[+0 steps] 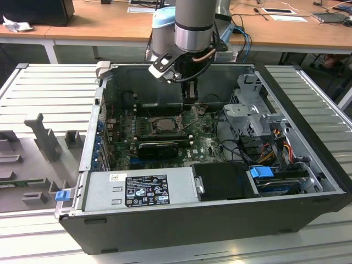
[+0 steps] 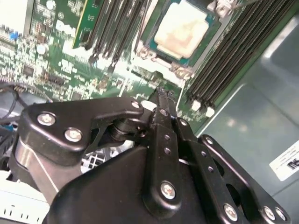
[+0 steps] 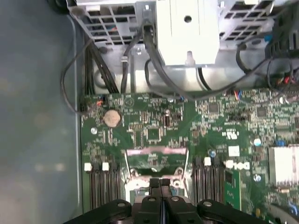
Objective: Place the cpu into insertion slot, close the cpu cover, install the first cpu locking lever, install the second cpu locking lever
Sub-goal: 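Close the cpu cover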
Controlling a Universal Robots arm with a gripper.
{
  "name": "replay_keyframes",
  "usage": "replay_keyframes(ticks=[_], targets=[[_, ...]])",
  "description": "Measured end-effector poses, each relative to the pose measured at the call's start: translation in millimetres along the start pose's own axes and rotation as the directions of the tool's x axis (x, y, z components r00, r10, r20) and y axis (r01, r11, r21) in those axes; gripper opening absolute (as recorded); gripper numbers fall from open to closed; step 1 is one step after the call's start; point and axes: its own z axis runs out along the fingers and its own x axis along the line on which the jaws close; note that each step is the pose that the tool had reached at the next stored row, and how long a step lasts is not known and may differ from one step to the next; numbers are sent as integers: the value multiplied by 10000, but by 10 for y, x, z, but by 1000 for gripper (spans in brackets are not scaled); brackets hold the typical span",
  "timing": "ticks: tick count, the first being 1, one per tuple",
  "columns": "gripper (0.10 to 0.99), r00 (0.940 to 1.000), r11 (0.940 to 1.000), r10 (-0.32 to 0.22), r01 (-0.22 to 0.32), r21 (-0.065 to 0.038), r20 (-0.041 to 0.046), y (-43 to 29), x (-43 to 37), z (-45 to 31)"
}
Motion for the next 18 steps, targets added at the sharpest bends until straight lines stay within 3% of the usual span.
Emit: replay_keyframes(ticks=[4,6,7,18], targets=[[106,9993,9993,-370,370,11,-17,84,2,8],[106,9993,9993,-370,370,26,-17,178,5,15],[106,9993,9993,-371,371,42,-14,259,7,25],[106,9991,9991,-419,419,44,-13,395,10,42]])
